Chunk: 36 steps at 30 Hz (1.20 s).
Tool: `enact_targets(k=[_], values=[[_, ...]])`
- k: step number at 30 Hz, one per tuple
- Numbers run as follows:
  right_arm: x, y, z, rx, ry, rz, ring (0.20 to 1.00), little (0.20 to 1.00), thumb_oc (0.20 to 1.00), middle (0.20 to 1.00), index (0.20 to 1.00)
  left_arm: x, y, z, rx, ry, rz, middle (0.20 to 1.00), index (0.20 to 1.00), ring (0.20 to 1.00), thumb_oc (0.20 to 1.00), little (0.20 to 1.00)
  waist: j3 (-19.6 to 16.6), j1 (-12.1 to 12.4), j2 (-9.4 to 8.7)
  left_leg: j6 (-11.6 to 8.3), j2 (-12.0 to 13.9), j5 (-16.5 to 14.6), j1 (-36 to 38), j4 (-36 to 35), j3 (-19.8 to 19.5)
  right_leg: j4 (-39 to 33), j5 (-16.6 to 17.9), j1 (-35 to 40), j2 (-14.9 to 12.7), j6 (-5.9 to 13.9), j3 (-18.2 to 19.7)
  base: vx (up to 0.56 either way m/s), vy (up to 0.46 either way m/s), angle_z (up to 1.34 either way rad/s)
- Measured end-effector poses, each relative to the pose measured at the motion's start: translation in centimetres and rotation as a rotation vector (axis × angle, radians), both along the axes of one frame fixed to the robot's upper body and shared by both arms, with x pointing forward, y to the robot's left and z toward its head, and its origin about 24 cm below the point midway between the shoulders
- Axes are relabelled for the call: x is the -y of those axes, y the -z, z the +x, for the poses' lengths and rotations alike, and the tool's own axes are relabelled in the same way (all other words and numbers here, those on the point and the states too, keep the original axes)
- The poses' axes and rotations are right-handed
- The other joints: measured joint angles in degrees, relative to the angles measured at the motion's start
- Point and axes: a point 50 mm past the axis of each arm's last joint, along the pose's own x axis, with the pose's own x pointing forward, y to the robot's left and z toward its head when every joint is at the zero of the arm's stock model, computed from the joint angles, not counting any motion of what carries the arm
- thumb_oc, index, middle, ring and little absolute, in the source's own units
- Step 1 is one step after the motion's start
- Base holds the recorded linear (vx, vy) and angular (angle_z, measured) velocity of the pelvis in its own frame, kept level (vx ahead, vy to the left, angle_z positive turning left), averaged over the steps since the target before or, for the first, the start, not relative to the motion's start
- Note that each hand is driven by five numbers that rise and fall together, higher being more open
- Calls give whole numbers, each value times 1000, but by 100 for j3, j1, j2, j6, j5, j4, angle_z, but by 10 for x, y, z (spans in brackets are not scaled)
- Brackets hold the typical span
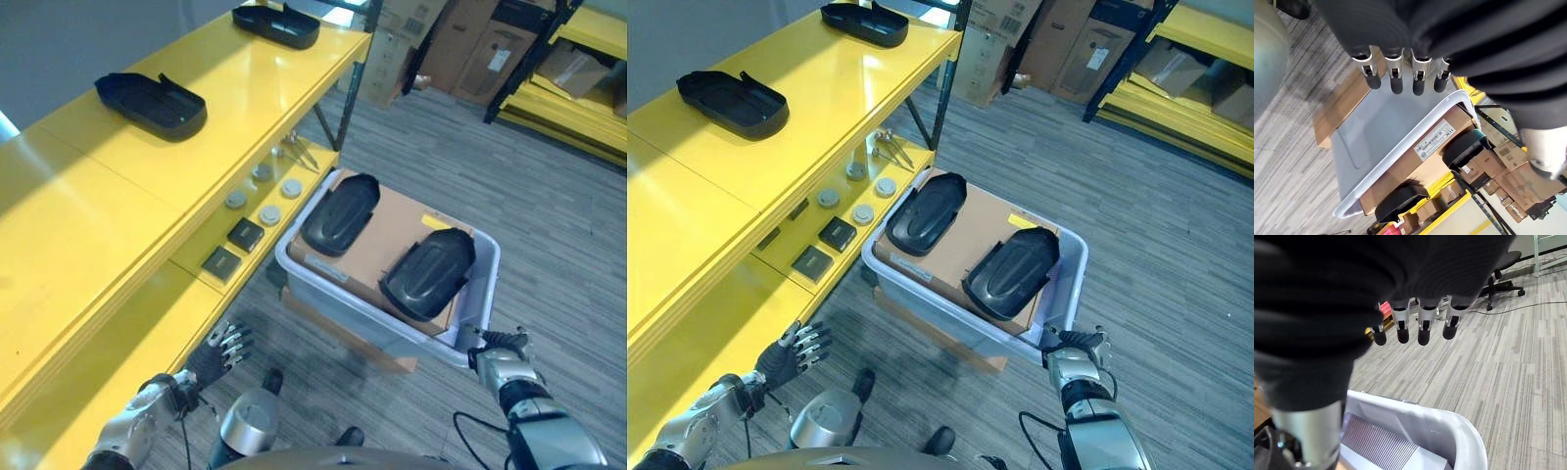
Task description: Move parts from the plastic box to the shelf.
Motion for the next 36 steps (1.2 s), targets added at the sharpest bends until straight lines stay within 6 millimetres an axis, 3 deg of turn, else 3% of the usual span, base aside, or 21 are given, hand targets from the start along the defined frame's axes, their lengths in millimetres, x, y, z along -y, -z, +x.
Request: enact_targets(k=[5, 7, 9, 14, 22, 28, 36], values=[[5, -47, 43, 171, -32, -51, 1000, 1000, 1000, 1000, 1000, 8, -13, 20, 87, 32, -36, 1000, 1000, 1000, 1000, 1000, 349, 72, 234, 1, 2, 175, -404, 12, -47, 244, 14, -501, -4, -12, -13, -168, -7, 5], [5, -59, 52, 211, -43, -63, 1000, 1000, 1000, 1000, 1000, 8, -18, 25, 132, 40, -40, 1000, 1000, 1000, 1000, 1000, 489, 106, 240, 3, 0, 195, -523, 38, -50, 334, 8, -670, -22, -14, -6, -167, -15, 1], [11, -83, 65, 277, -49, -98, 1000, 1000, 1000, 1000, 1000, 11, -29, 36, 204, 71, -54, 1000, 1000, 1000, 1000, 1000, 723, 121, 242, -6, 1, 206, -823, 153, -54, 507, -17, -1009, -73, -27, 7, -136, -5, -1], [11, -112, 82, 377, -63, -112, 1000, 1000, 1000, 1000, 1000, 7, -54, 58, 318, 55, -72, 1000, 1000, 1000, 1000, 1000, 1136, 105, 211, 20, -28, 191, -1076, 333, -29, 813, -76, -1309, -151, -49, 18, -94, 6, -2], [5, -110, 85, 357, -105, -123, 1000, 1000, 1000, 1000, 1000, 11, -61, 64, 370, 66, -73, 1000, 1000, 1000, 1000, 1000, 1266, 109, 200, 114, -101, 201, -1208, 406, -10, 985, -138, -1487, -238, -24, 48, -54, 5, 1], [1, -117, 89, 408, -131, -127, 1000, 1000, 1000, 1000, 1000, 16, -59, 61, 364, 90, -75, 1000, 1000, 1000, 1000, 1000, 1329, 53, 160, 70, -93, 158, -1212, 407, 6, 964, -137, -1488, -230, -25, 51, -11, -7, -1], [-12, -160, 102, 646, -137, -125, 1000, 1000, 1000, 1000, 1000, 13, -56, 56, 356, 93, -83, 1000, 1000, 1000, 1000, 1000, 1339, 2, 125, 130, -65, 79, -1133, 534, 125, 788, 10, -1343, -167, -69, 184, 19, 4, -8]])
